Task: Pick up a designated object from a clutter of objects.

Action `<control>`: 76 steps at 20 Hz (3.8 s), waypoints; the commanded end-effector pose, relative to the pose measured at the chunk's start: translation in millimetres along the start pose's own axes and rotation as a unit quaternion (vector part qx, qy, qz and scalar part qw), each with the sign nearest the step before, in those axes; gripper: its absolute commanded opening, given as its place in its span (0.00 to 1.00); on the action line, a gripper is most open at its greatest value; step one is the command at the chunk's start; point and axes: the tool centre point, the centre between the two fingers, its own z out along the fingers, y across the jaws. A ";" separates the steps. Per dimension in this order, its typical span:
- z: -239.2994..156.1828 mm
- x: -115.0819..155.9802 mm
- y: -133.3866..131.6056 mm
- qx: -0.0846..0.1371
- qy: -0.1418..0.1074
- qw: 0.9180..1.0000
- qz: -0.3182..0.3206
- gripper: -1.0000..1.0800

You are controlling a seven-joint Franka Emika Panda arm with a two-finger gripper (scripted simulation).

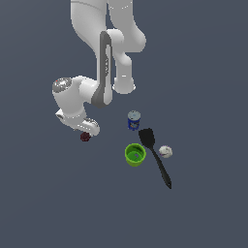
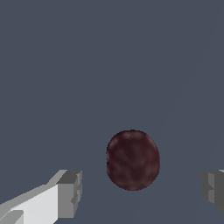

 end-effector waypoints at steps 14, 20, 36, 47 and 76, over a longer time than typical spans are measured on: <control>42.0 -0.9 0.8 0.000 0.000 1.000 0.001 0.00; 42.0 -0.9 0.8 0.000 0.000 1.000 0.001 0.00; -4.9 7.7 -27.0 0.000 0.000 1.000 0.001 0.00; -104.1 27.6 -86.1 -0.002 0.000 1.000 0.002 0.00; -328.5 81.7 -224.2 -0.001 0.000 1.000 0.001 0.00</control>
